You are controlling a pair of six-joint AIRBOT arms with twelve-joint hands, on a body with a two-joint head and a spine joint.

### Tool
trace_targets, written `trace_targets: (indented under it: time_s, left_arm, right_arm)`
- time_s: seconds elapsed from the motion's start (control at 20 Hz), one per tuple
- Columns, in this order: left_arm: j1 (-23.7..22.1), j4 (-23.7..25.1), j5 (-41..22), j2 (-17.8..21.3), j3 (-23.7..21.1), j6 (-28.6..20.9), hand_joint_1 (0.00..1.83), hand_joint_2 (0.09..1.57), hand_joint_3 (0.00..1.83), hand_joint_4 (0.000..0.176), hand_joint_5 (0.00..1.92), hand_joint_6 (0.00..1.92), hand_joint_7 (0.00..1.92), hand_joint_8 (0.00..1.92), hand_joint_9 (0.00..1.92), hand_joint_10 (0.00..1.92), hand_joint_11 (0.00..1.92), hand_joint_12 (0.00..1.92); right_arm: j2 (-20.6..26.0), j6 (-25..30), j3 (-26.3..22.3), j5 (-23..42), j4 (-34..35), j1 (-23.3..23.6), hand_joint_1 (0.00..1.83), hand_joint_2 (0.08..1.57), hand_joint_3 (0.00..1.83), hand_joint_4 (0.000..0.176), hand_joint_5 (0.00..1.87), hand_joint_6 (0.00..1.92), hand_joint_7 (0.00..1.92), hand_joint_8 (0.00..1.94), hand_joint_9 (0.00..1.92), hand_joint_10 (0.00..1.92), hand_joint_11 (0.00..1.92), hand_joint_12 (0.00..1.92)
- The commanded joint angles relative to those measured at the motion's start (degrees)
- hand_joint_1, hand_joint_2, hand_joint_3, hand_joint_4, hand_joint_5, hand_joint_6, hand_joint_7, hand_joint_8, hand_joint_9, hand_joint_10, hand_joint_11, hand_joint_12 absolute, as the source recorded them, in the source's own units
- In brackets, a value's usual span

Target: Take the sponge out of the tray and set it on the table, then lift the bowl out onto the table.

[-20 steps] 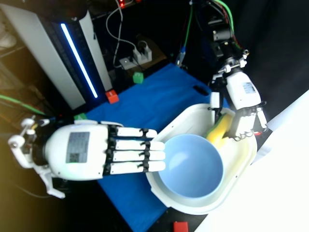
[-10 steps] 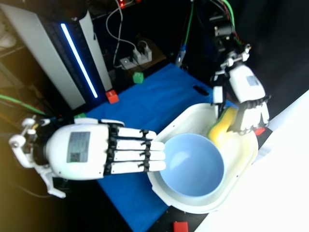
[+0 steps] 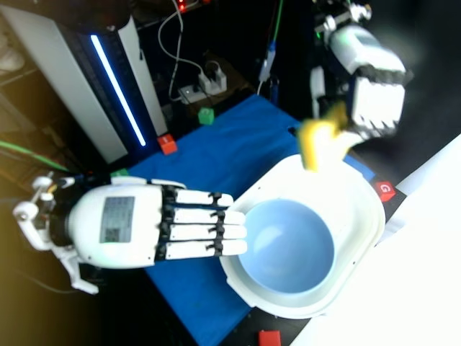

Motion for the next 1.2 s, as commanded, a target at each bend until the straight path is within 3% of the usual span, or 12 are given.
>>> trace_targets:
  time_s: [0.0, 0.05, 0.2, 0.35, 0.4, 0.45, 0.6, 0.65, 0.75, 0.85, 1.0, 1.15]
  left_arm:
    - [-0.2, -0.2, -6.9, 0.8, -0.4, -0.9, 1.36, 1.13, 0.00, 0.000, 0.85, 1.22, 0.96, 1.07, 0.92, 1.10, 0.75, 1.20]
    - [0.8, 1.6, -7.7, 2.7, -2.4, -1.9, 1.37, 1.12, 0.00, 0.000, 0.81, 1.21, 0.96, 1.03, 1.01, 1.09, 0.80, 1.38]
    - [2.5, 6.9, -9.3, 7.6, -7.8, -4.3, 1.36, 1.13, 0.00, 0.000, 0.80, 1.27, 0.90, 1.05, 1.01, 1.11, 0.93, 1.34]
    - [4.0, 15.7, -10.9, 8.8, -8.7, -16.5, 1.22, 1.14, 0.00, 0.013, 0.90, 1.11, 0.96, 1.08, 0.98, 1.08, 0.94, 1.34]
    - [5.1, 17.3, -11.1, 9.3, -9.6, -18.1, 1.19, 1.19, 0.00, 0.007, 0.80, 1.23, 0.86, 1.26, 0.85, 1.21, 0.83, 1.44]
    - [6.1, 17.9, -11.1, 9.7, -10.5, -18.1, 1.35, 1.18, 0.00, 0.000, 0.74, 1.16, 0.84, 1.29, 0.83, 1.43, 0.77, 1.56]
    - [8.3, 21.6, -11.1, 10.3, -13.0, -20.2, 1.37, 1.19, 0.00, 0.000, 0.68, 1.18, 0.83, 1.34, 0.88, 1.40, 0.88, 1.53]
    - [8.3, 24.1, -10.8, 10.3, -13.3, -22.6, 1.26, 1.16, 0.00, 0.000, 0.79, 1.16, 0.96, 1.17, 0.93, 1.31, 0.91, 1.49]
    - [8.5, 28.7, -10.1, 9.9, -13.8, -26.5, 1.25, 1.13, 0.00, 0.000, 1.07, 0.78, 0.83, 1.35, 0.83, 1.47, 0.85, 1.69]
    - [8.9, 30.5, -9.7, 9.3, -14.0, -27.4, 1.24, 1.16, 0.00, 0.000, 1.09, 0.79, 0.67, 1.46, 0.73, 1.56, 0.78, 1.70]
    - [9.4, 34.1, -8.5, 8.0, -13.9, -30.4, 1.31, 1.22, 0.00, 0.000, 0.85, 1.27, 0.63, 1.32, 0.69, 1.54, 0.78, 1.62]
    - [10.1, 34.0, -8.0, 7.4, -13.6, -30.4, 1.21, 1.19, 0.00, 0.000, 0.95, 1.08, 0.72, 1.34, 0.64, 1.39, 0.62, 1.61]
  right_arm:
    - [0.3, 0.6, -0.1, 4.9, 3.7, 0.3, 0.60, 1.34, 0.00, 0.151, 0.47, 0.00, 0.18, 0.00, 0.12, 0.00, 0.04, 0.03]
    - [0.5, 0.6, -0.2, 4.9, 4.0, 0.1, 0.70, 1.32, 0.00, 0.148, 0.48, 0.00, 0.20, 0.00, 0.14, 0.01, 0.05, 0.04]
    - [0.7, 0.7, -0.2, 4.9, 4.4, -0.1, 0.64, 1.32, 0.00, 0.147, 0.48, 0.00, 0.21, 0.01, 0.15, 0.01, 0.06, 0.04]
    - [0.9, 0.8, -0.3, 4.9, 4.7, -0.3, 0.42, 1.33, 0.00, 0.148, 0.47, 0.00, 0.22, 0.00, 0.16, 0.01, 0.07, 0.05]
    - [0.9, 0.8, -0.3, 4.9, 4.7, -0.3, 0.40, 1.33, 0.00, 0.145, 0.47, 0.00, 0.22, 0.00, 0.17, 0.01, 0.07, 0.05]
    - [0.9, 0.8, -0.3, 4.9, 4.8, -0.3, 0.35, 1.33, 0.00, 0.135, 0.48, 0.00, 0.22, 0.00, 0.17, 0.00, 0.07, 0.06]
    - [0.9, 0.8, -0.3, 4.9, 4.8, -0.4, 0.46, 1.34, 0.00, 0.132, 0.46, 0.00, 0.19, 0.00, 0.13, 0.00, 0.03, 0.04]
    - [0.9, 0.9, -0.3, 4.9, 4.8, -0.4, 0.42, 1.34, 0.00, 0.141, 0.46, 0.00, 0.18, 0.00, 0.13, 0.00, 0.03, 0.04]
    - [0.8, 0.9, -0.3, 4.9, 4.8, -0.4, 0.44, 1.34, 0.00, 0.135, 0.46, 0.00, 0.19, 0.00, 0.14, 0.00, 0.03, 0.05]
    - [0.8, 0.9, -0.3, 4.9, 4.8, -0.4, 0.41, 1.33, 0.00, 0.139, 0.46, 0.00, 0.20, 0.00, 0.14, 0.00, 0.04, 0.05]
    - [0.7, 0.9, -0.3, 4.9, 4.8, -0.4, 0.44, 1.34, 0.00, 0.140, 0.47, 0.00, 0.21, 0.00, 0.15, 0.00, 0.05, 0.05]
    - [0.7, 1.0, -0.3, 4.9, 4.8, -0.6, 0.53, 1.33, 0.00, 0.127, 0.48, 0.00, 0.22, 0.01, 0.15, 0.00, 0.05, 0.06]
